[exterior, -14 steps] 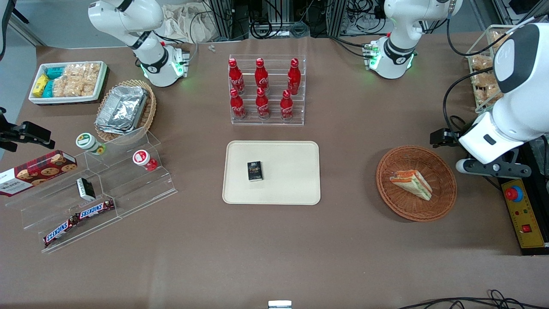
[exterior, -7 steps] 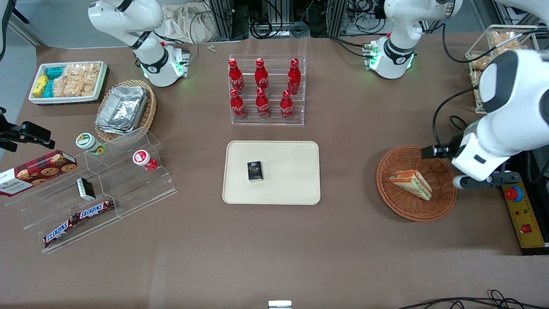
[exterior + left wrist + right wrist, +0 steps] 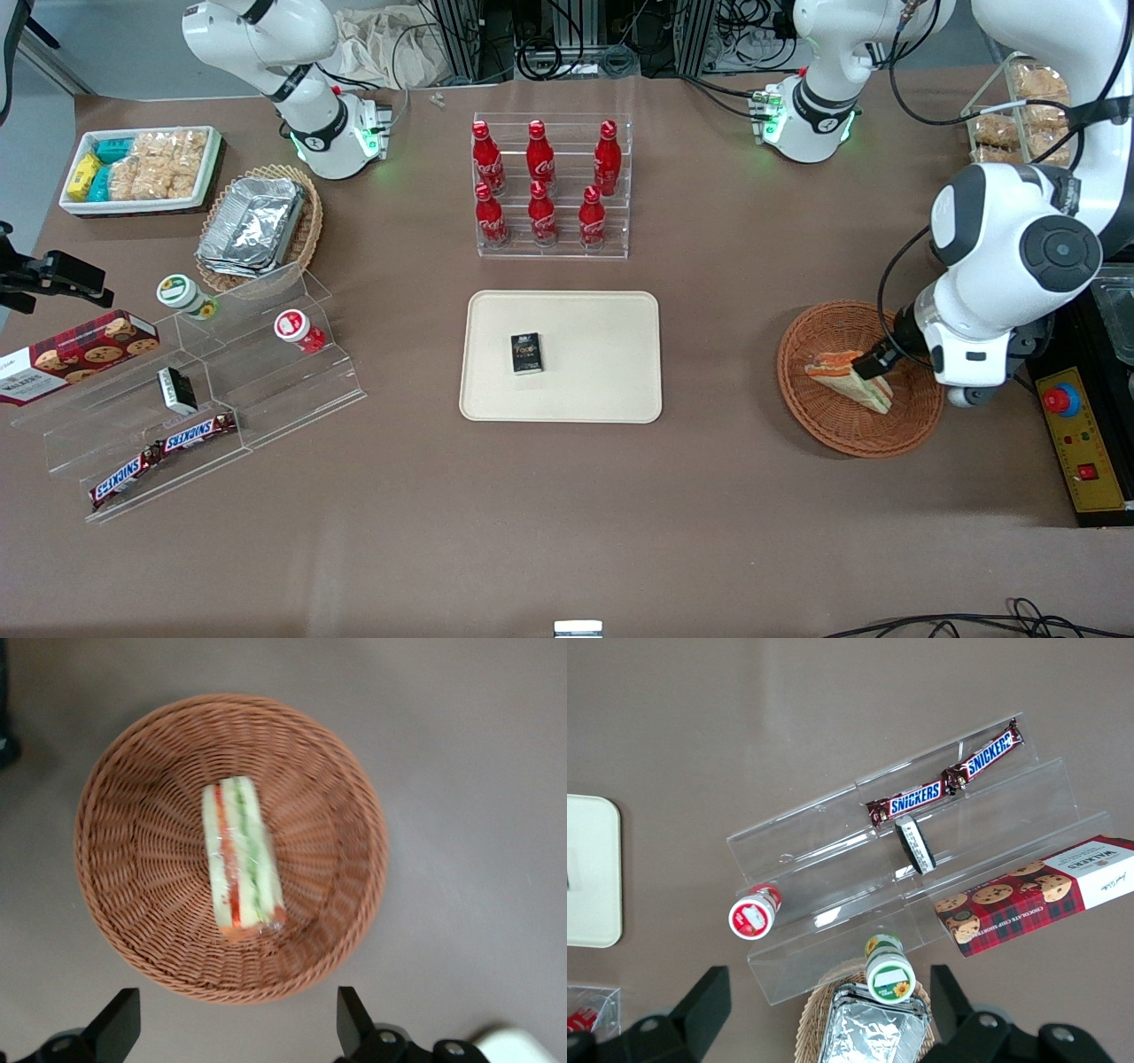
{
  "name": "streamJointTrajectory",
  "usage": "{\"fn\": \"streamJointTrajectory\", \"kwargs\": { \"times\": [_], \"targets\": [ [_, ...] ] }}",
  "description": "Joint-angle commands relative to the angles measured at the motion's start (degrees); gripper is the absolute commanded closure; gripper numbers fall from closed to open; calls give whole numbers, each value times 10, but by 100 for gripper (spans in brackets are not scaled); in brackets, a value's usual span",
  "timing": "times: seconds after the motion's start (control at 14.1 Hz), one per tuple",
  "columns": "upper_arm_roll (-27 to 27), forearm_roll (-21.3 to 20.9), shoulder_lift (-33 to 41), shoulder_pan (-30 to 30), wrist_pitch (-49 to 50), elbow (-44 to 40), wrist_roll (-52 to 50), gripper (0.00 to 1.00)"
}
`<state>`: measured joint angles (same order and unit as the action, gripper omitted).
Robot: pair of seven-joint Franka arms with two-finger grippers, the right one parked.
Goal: Place sandwich from basket to tray
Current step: 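Lower the left gripper and close it on the sandwich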
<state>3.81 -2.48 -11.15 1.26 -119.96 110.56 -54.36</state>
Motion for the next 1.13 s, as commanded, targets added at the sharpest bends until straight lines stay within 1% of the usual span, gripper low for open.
{"fn": "streamJointTrajectory", "kwargs": {
  "times": [0.0, 0.14, 0.49, 1.06],
  "targets": [
    [-14, -1, -12, 6, -61, 37, -112, 0],
    [-28, -1, -26, 5, -84, 48, -157, 0],
    [-34, 5, -62, 5, -113, 48, -190, 0],
    [-33, 5, -99, 6, -151, 57, -197, 0]
  ]
}}
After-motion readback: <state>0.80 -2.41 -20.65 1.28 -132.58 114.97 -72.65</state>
